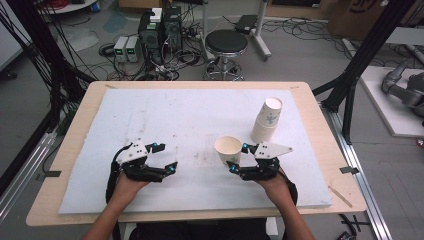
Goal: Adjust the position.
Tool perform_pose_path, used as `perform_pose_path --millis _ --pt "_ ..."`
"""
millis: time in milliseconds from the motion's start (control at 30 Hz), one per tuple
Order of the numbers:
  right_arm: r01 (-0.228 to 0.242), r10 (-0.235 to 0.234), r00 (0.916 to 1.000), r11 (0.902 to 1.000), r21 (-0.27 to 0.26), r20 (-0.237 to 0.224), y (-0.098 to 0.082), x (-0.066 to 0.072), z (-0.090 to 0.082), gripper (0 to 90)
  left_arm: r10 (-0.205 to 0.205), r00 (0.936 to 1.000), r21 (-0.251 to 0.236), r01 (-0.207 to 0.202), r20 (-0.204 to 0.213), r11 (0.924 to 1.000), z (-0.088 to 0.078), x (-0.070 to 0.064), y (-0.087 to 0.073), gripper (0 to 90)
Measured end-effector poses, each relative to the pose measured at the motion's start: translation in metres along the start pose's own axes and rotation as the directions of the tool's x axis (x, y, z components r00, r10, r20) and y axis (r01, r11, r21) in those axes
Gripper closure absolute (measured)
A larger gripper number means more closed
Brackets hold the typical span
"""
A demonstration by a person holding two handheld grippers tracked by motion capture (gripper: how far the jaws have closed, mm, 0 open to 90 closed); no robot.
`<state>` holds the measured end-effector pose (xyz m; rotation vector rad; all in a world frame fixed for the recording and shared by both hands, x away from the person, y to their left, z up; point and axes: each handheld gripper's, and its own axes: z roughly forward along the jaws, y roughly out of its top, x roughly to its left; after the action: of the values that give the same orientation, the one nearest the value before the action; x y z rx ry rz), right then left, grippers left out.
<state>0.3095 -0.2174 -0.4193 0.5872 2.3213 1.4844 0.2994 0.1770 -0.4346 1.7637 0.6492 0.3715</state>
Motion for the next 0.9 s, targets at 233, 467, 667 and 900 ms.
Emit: perform_pose_path --millis 233,467,667,900 --pt "-0.033 0.035 0.9988 0.9981 -0.052 0.033 0.000 -0.003 -0.005 37.0 -0.018 0.9994 -0.039 0.017 -0.030 0.9991 -0.008 0.006 -0.008 16.6" --pt "-0.050 0.055 0.9974 0.9932 -0.105 0.048 0.002 -0.005 -0.007 37.0 -0.041 0.9977 -0.089 0.037 -0.053 0.9954 -0.018 0.013 -0.010 16.7" --pt "-0.062 0.067 0.9965 0.9925 -0.105 0.050 0.002 -0.006 -0.005 36.9 -0.057 0.9964 -0.094 0.051 -0.062 0.9943 -0.019 0.015 -0.011 16.7" --pt "-0.076 0.083 0.9945 0.9921 -0.100 0.065 0.001 -0.009 0.002 36.9 -0.060 0.9963 -0.101 0.054 -0.060 0.9934 -0.017 0.016 -0.011 16.9"
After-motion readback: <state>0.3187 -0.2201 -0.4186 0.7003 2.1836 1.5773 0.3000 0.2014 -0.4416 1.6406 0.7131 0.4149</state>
